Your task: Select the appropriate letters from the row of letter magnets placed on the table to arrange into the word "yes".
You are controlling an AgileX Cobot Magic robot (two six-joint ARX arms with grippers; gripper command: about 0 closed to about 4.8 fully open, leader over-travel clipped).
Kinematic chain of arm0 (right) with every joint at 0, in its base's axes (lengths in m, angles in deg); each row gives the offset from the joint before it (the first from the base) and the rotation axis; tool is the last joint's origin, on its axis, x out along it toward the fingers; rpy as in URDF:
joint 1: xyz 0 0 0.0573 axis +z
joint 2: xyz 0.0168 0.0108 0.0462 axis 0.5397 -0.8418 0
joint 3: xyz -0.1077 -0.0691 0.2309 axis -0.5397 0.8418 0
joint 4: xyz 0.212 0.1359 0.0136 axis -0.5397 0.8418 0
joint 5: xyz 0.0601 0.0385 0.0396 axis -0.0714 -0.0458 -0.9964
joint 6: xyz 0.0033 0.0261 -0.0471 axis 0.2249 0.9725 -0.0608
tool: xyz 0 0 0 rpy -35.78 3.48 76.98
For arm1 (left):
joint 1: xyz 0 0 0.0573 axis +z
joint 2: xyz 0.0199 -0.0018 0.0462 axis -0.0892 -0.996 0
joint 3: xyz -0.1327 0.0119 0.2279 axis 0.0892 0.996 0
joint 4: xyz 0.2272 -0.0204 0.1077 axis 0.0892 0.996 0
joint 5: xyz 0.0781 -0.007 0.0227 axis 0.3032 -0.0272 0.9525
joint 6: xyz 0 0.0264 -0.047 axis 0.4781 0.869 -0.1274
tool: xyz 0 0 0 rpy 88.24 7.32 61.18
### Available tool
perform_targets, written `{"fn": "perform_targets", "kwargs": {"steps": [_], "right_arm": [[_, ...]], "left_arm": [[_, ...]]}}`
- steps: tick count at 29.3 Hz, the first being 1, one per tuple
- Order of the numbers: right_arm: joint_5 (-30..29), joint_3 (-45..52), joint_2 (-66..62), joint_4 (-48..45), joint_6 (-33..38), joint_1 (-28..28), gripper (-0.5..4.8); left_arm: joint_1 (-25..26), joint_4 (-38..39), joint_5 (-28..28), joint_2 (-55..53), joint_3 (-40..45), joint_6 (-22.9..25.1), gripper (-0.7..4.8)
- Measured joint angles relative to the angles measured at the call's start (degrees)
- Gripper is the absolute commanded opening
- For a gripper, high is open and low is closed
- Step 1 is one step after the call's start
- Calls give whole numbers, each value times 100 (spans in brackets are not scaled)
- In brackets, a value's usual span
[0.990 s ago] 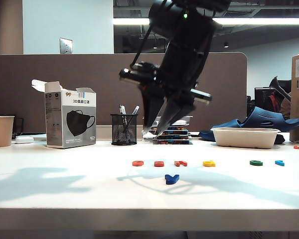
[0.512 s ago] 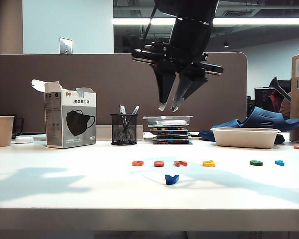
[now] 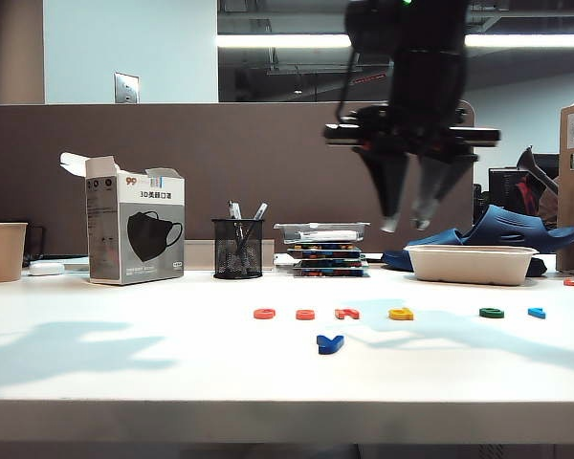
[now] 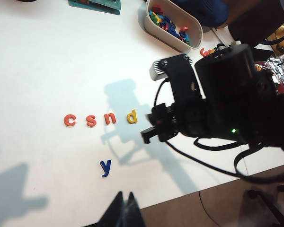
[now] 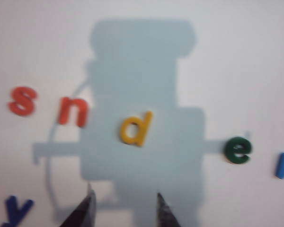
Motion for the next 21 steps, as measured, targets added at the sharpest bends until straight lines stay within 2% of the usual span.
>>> {"fn": "perform_targets", "kwargs": {"steps": [3,7,15,21], "right_arm": [[7,0,0,103,-221,-142,161],[26,0,0,144,-420,-354,219],[35,0,0,149,-494,-874,219],[-308,-4,-146,142,-616,-1121,219]], "left_arm": [[0,0,0,0,0,0,-5],[0,0,0,0,0,0,-5],[0,0,0,0,0,0,-5],[0,0,0,0,0,0,-5]]}}
